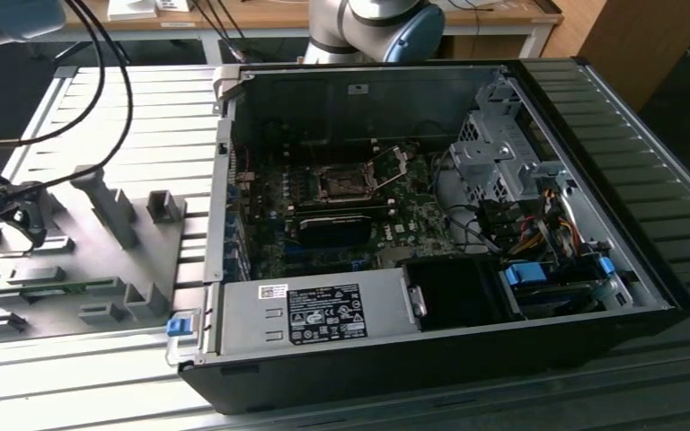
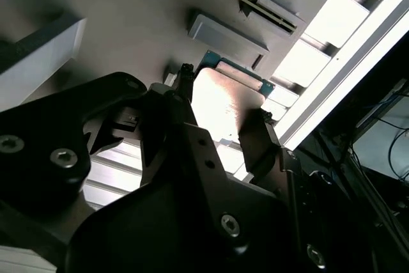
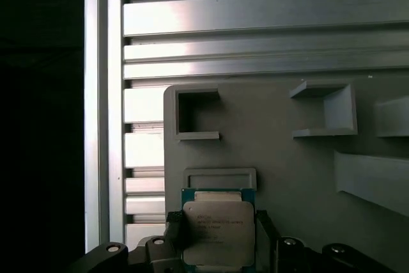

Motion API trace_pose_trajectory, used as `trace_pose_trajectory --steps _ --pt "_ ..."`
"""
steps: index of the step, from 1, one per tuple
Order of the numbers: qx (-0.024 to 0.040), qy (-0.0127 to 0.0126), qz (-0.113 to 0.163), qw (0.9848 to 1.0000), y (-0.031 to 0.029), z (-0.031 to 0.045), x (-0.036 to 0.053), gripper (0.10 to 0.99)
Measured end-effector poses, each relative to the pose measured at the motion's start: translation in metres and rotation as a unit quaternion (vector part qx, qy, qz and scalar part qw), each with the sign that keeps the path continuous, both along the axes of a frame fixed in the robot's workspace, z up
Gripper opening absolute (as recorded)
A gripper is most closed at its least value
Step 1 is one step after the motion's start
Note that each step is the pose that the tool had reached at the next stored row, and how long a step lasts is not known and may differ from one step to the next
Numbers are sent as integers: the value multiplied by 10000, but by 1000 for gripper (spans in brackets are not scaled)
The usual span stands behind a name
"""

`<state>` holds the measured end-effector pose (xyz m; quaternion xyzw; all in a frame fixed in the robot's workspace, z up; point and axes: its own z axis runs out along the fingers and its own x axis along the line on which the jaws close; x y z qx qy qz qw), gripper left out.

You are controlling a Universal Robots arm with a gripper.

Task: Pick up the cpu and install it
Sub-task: 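Pick up the cpu and move it towards the insertion slot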

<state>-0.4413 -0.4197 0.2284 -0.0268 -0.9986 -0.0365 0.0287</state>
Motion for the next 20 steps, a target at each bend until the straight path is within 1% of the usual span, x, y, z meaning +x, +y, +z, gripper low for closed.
trace_pose_trajectory --steps 20 --pt "0 0 0 10000 0 62 0 537"
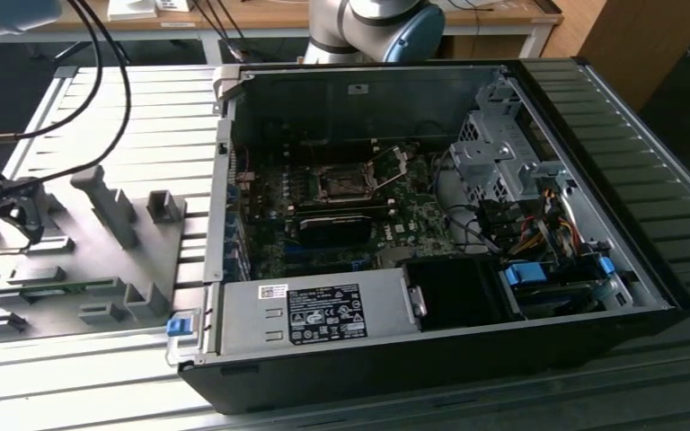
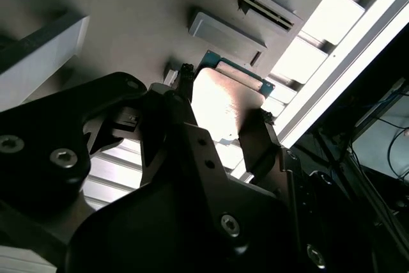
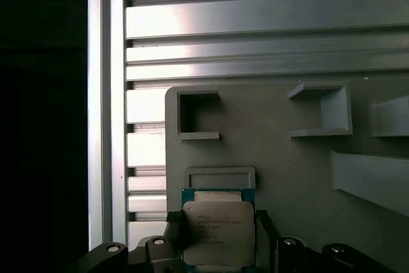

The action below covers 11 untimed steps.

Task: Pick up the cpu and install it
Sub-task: 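Pick up the cpu and move it towards the insertion slot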

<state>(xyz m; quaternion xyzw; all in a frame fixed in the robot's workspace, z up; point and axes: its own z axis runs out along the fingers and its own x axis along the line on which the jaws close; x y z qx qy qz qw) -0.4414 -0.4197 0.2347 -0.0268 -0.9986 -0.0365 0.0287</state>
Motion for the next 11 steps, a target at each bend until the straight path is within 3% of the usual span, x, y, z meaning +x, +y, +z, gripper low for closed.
trace_pose_trajectory --steps 11 --pt "-1 1 0 10000 0 39 0 537"
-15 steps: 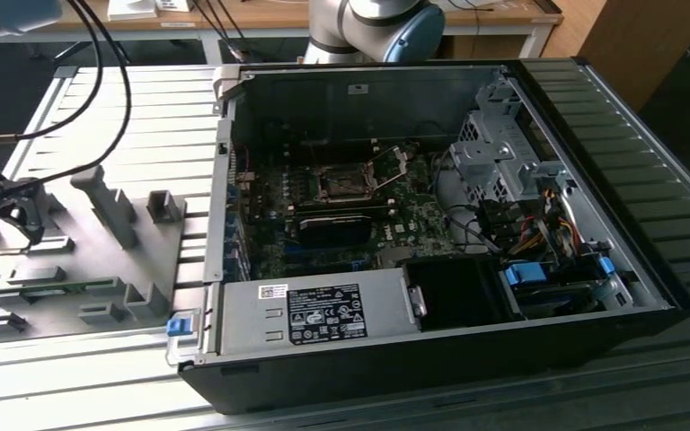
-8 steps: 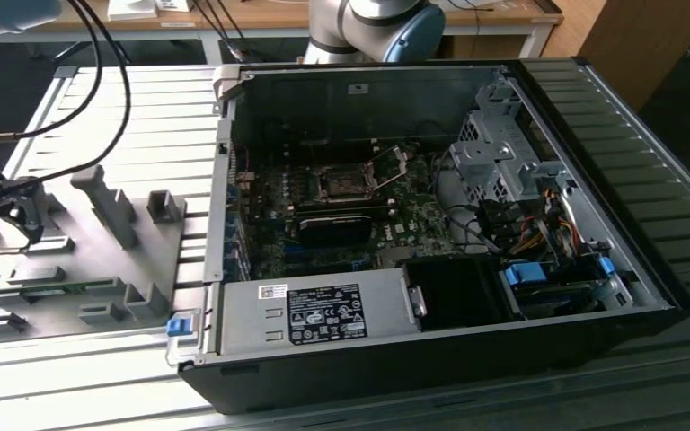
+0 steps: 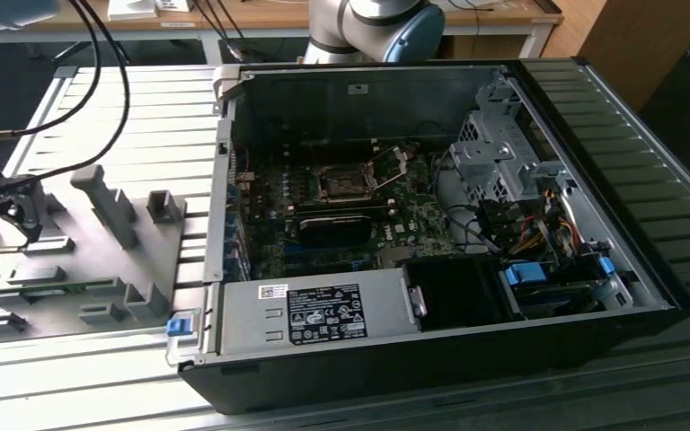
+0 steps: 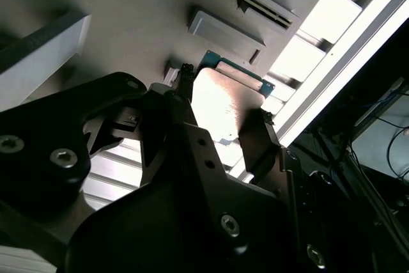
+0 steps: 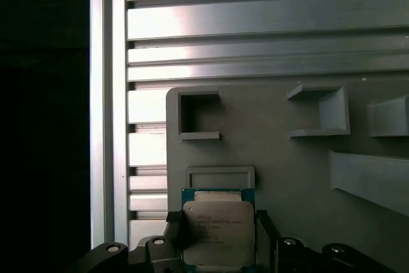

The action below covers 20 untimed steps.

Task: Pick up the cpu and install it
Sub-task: 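Pick up the cpu and move it towards the insertion slot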

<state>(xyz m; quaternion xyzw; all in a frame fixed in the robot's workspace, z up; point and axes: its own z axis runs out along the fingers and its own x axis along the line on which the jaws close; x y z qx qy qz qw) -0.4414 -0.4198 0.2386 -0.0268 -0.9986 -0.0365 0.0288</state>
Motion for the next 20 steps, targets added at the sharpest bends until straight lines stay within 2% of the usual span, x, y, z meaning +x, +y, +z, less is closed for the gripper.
trace_pose_trajectory --steps 12,20 --pt "0 0 0 10000 0 58 0 537" --pt "0 0 0 10000 0 124 0 537"
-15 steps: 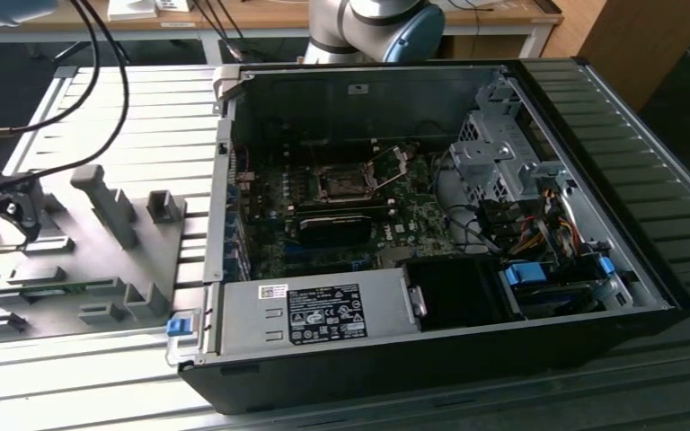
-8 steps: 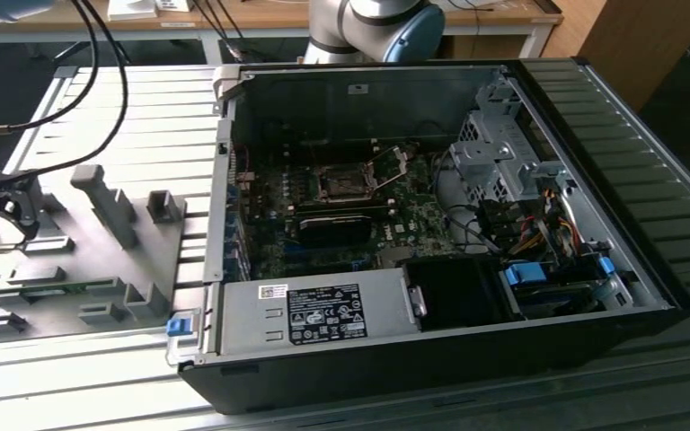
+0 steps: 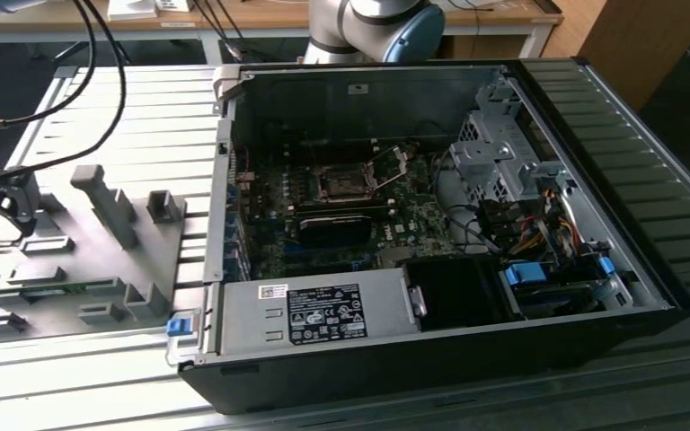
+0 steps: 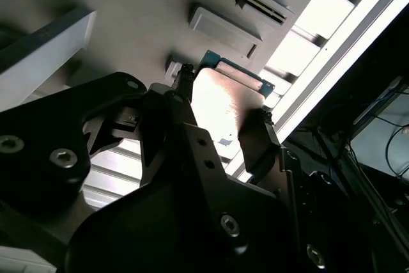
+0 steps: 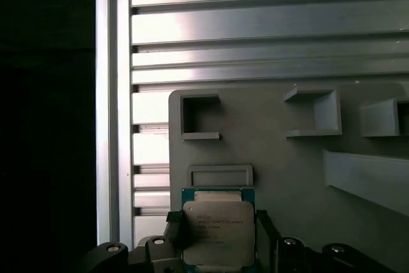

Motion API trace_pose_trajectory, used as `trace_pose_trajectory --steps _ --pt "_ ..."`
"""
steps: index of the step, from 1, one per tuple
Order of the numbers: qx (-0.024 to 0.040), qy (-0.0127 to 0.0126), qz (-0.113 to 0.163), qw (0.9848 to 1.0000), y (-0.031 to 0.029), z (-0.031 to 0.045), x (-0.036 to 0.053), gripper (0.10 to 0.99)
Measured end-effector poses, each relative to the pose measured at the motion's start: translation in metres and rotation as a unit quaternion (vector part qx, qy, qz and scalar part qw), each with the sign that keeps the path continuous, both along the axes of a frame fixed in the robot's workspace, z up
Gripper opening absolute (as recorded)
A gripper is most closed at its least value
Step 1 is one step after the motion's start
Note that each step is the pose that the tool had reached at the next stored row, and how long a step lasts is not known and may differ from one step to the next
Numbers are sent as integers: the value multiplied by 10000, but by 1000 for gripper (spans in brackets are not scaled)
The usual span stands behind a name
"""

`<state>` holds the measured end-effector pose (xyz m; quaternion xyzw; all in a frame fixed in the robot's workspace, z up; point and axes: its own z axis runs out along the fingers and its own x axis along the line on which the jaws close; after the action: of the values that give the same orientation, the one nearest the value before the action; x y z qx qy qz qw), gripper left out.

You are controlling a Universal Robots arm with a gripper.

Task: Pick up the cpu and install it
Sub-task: 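Pick up the cpu and move it towards the insertion slot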

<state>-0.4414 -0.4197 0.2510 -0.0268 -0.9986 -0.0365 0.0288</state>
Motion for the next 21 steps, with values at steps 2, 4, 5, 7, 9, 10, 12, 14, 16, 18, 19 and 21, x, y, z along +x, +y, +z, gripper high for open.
trace_pose_trajectory --steps 2,4,5,7,9,10,12,14,16,18,19,21 --pt "0 0 0 10000 0 22 0 537" --pt "0 0 0 10000 0 39 0 537" --pt "0 0 0 10000 0 47 0 537" --pt "0 0 0 10000 0 61 0 537" --pt "0 0 0 10000 0 74 0 537" --pt "0 0 0 10000 0 80 0 537" --pt "0 0 0 10000 0 94 0 537" --pt "0 0 0 10000 0 105 0 537" --pt "0 0 0 10000 0 118 0 537" --pt "0 0 0 10000 0 135 0 537" --pt "0 0 0 10000 0 146 0 537" --pt "0 0 0 10000 0 166 0 537"
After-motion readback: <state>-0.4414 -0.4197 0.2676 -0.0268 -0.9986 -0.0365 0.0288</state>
